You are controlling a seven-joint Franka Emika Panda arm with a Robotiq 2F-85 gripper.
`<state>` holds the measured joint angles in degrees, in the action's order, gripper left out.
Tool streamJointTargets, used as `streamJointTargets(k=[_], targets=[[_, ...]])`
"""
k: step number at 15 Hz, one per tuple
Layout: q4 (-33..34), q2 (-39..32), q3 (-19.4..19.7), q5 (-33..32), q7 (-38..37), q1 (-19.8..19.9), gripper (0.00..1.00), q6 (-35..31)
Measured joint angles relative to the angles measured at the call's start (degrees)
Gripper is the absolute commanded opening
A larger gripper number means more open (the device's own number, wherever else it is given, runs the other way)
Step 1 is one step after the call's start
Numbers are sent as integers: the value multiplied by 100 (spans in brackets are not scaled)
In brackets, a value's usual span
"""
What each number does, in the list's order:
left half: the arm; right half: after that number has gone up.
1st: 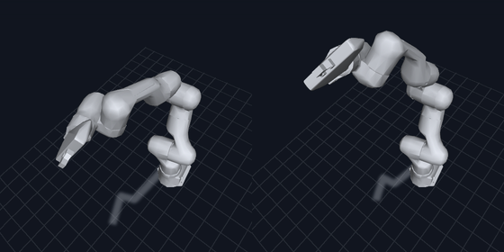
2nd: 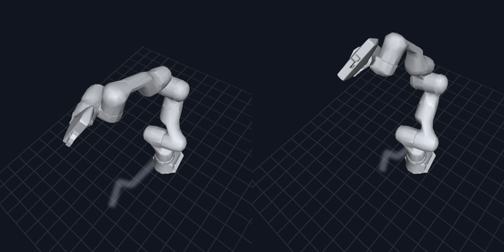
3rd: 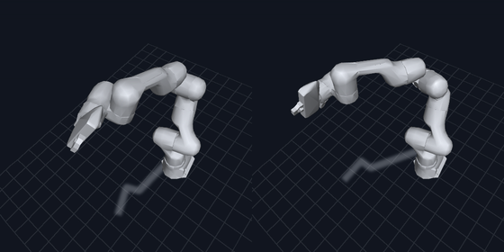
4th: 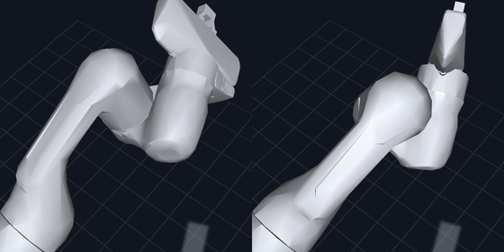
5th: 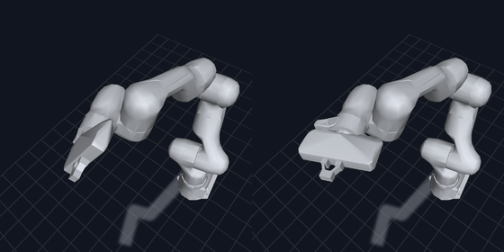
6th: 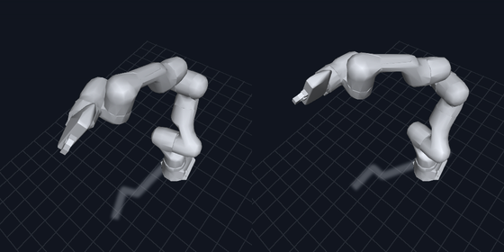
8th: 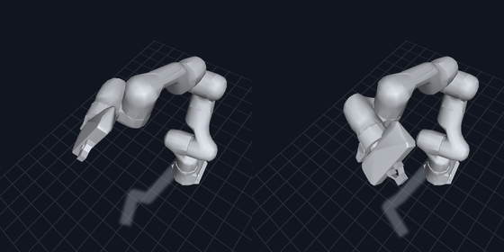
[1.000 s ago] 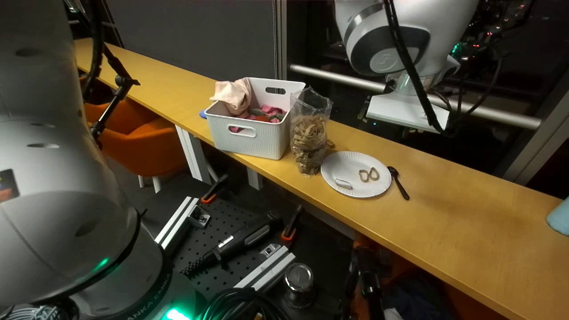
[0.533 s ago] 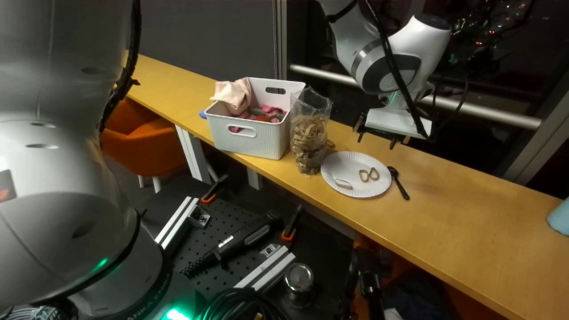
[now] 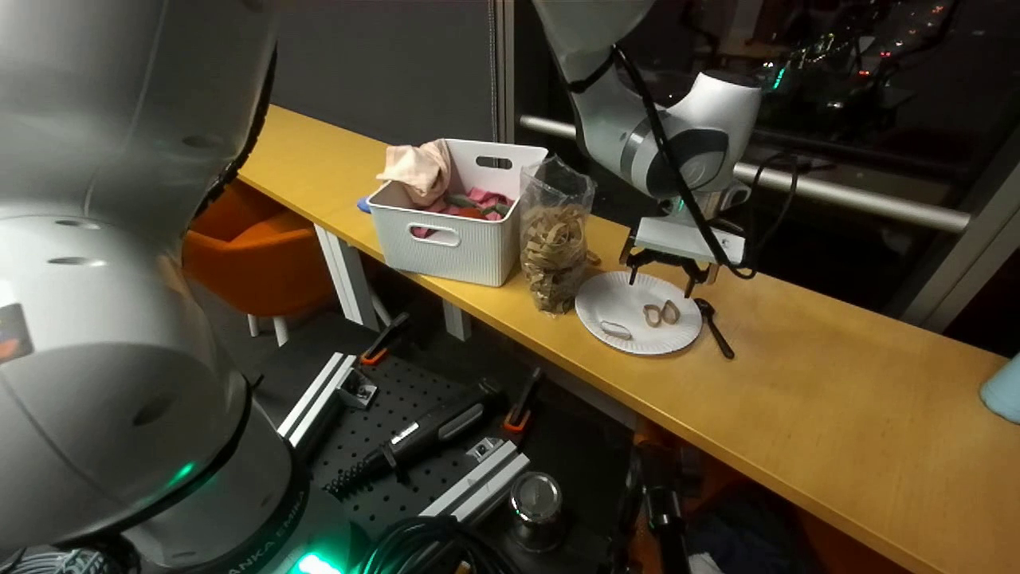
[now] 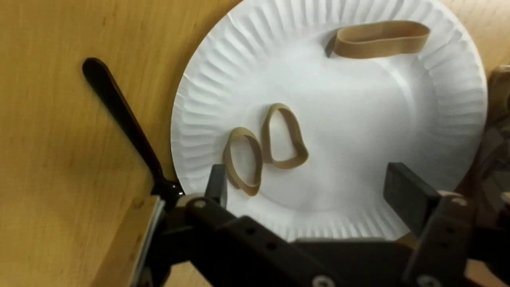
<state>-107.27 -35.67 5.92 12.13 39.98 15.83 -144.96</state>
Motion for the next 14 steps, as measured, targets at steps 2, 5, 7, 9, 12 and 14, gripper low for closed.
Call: streamJointTargets(k=[2,5,7,9,12,14], targets=[[202,-184,-10,-214,-159,23,100,32],[572,-440,-30,-451,-299,42,100,150],[818,-596,-68,-551,-323,54,100,230],[1037,-752,-120,-629,-349,57,100,333],[1212,-926,-181,-647,-384,56,100,404],[1226,-984,-190,-654,-407,57,100,404]])
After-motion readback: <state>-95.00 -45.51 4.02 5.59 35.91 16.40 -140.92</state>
